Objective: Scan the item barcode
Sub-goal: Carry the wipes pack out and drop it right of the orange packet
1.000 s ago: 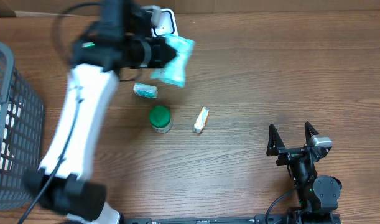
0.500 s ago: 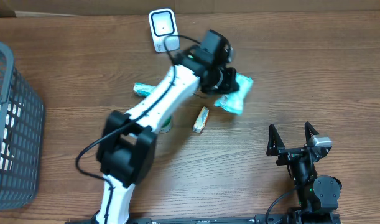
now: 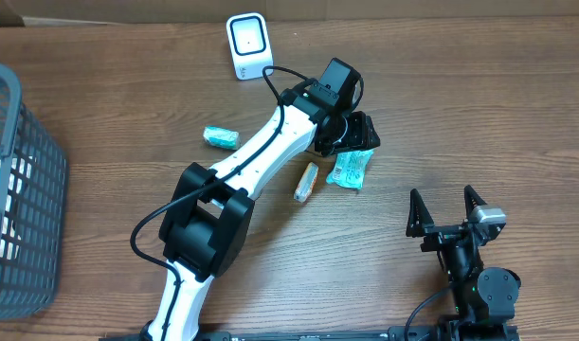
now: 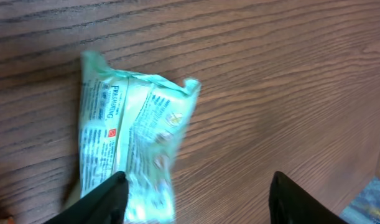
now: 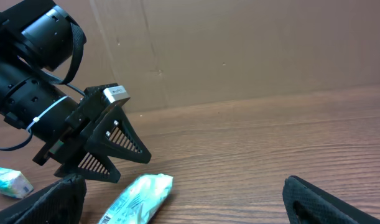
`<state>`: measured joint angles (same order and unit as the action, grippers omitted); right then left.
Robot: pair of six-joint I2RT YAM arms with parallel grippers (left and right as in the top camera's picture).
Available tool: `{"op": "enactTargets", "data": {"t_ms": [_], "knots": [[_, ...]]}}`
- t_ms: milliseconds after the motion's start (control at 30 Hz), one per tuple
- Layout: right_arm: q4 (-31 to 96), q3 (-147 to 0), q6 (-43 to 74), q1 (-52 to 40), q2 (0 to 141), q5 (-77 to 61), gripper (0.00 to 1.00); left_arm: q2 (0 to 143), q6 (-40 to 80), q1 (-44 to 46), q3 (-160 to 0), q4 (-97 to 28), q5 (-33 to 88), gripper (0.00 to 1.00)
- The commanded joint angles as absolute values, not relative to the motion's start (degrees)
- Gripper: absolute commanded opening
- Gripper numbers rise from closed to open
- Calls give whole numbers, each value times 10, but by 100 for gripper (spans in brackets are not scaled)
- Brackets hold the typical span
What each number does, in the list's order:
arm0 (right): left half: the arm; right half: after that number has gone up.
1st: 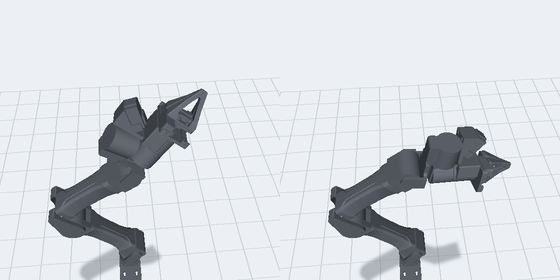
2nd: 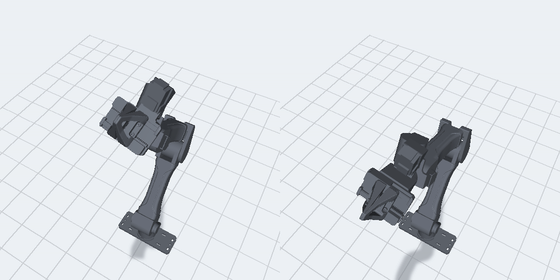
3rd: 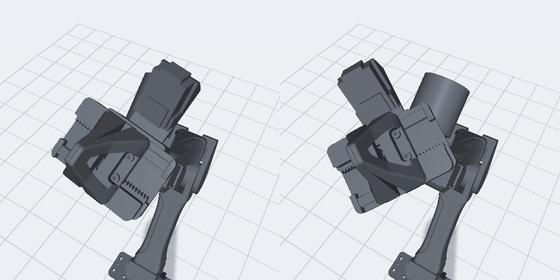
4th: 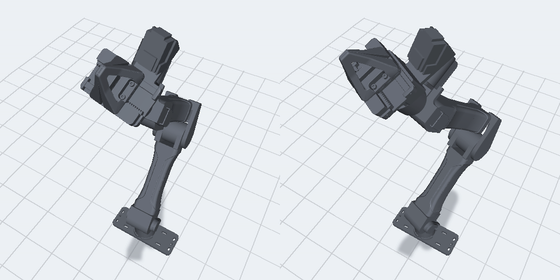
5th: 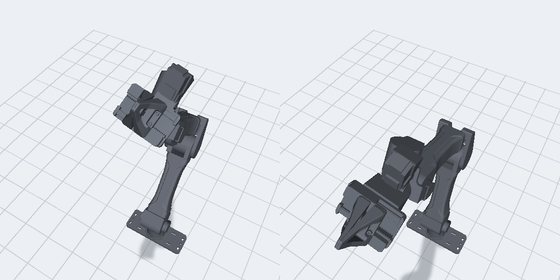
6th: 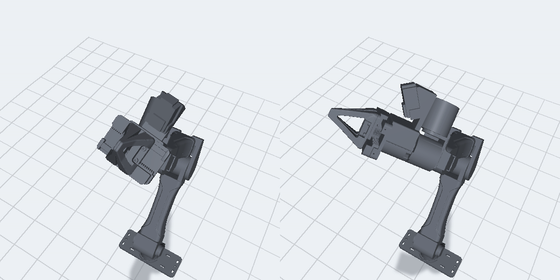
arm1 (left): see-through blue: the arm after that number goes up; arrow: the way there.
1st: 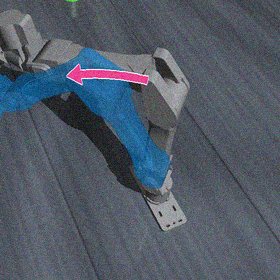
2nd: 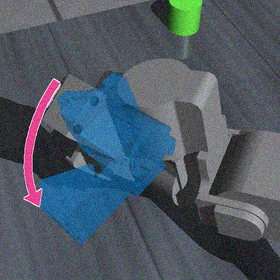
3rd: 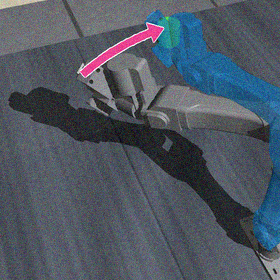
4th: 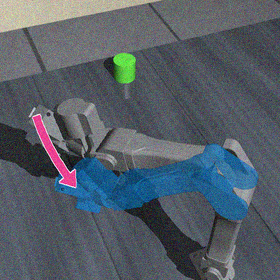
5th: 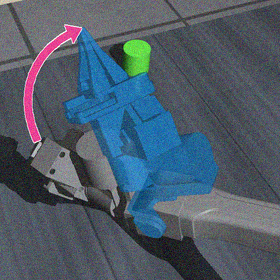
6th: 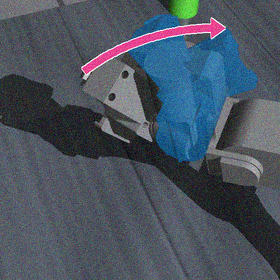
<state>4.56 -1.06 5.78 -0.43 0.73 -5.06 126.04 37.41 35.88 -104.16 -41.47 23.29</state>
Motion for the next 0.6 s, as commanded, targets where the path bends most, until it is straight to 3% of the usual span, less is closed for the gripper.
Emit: {"op": "enactTargets", "data": {"t_ms": [0, 333, 467, 567], "knots": [[43, -4, 57, -7, 2, -45, 100, 1258, 368, 353, -1044, -413, 223, 60], [43, -4, 57, -7, 2, -45, 100, 1150, 238, 291, -1150, -512, 187, 56], [43, -4, 57, -7, 2, -46, 100, 1069, 183, 236, -1191, -571, 154, 61], [43, -4, 57, -7, 2, -45, 100, 1002, 173, 170, -1199, -610, 123, 72]]}}
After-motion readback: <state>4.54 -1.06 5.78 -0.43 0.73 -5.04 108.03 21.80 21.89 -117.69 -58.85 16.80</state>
